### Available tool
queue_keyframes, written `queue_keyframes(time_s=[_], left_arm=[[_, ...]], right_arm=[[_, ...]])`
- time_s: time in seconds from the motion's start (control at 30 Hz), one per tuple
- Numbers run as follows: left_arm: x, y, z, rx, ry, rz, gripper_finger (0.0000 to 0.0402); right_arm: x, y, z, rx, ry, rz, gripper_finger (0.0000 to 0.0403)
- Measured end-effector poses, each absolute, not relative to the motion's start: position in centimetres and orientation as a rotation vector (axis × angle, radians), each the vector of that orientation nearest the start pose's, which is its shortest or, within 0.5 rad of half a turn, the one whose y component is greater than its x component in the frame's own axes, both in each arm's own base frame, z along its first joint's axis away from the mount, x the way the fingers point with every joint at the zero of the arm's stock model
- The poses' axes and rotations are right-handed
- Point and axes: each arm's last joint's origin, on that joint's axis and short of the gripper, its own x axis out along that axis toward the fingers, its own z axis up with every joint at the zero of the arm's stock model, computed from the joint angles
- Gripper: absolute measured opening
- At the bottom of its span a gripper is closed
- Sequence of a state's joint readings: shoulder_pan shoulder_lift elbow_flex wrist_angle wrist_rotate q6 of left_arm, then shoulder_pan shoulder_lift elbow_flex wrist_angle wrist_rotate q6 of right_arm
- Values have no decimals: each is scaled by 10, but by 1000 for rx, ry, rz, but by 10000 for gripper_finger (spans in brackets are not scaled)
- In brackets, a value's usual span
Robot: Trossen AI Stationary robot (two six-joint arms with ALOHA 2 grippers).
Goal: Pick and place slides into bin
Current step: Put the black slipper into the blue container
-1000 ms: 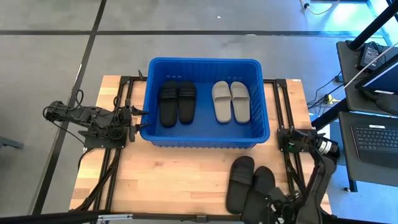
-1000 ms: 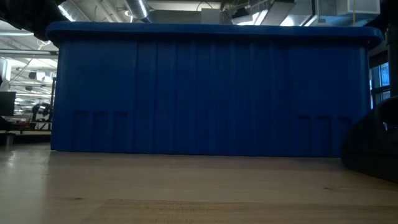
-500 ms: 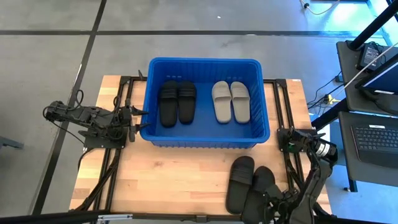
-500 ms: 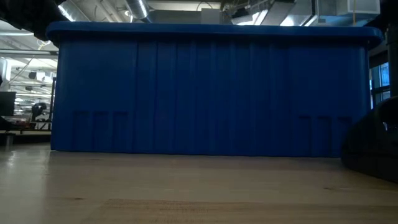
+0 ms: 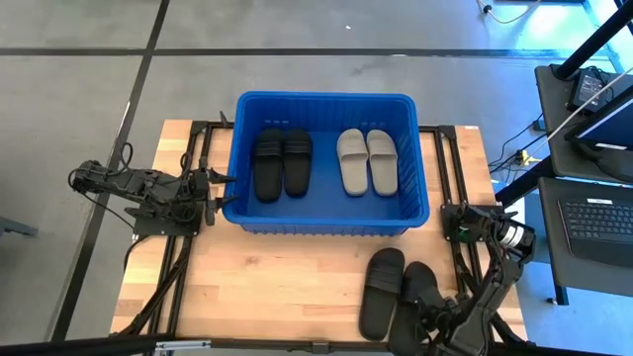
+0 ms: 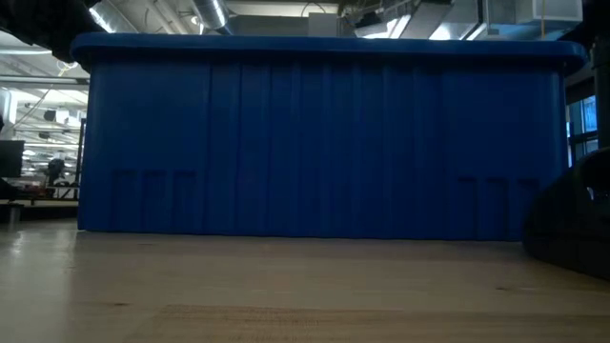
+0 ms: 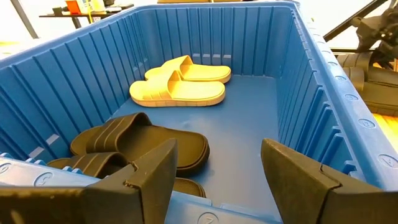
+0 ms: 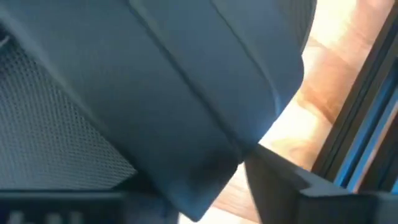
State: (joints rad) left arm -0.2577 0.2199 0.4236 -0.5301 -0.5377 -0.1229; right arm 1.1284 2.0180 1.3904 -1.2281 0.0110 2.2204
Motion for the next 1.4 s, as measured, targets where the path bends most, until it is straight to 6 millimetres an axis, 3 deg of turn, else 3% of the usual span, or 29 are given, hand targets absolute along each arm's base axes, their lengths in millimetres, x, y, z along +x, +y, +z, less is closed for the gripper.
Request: queue_keyframes(time_s=[0.2, 0.3, 0.5, 0.8, 1.1, 1.4], left_arm=[[79, -6, 240, 7, 284, 295, 227], [79, -6, 240, 7, 285, 295, 227], [79, -6, 240, 6, 284, 295, 227], [79, -6, 240, 7, 285, 295, 227], [79, -6, 240, 6, 284, 295, 227], [79, -6, 240, 4, 280, 295, 227]], right_arm=[[146, 309, 155, 610, 1357, -1065, 45], [146, 310, 159, 594, 1362, -1080, 15], [149, 313, 173, 580, 1351, -1086, 15], [150, 316, 215, 519, 1338, -1134, 14], [157, 330, 257, 642, 1374, -966, 14], [183, 330, 306, 695, 998, -703, 13]])
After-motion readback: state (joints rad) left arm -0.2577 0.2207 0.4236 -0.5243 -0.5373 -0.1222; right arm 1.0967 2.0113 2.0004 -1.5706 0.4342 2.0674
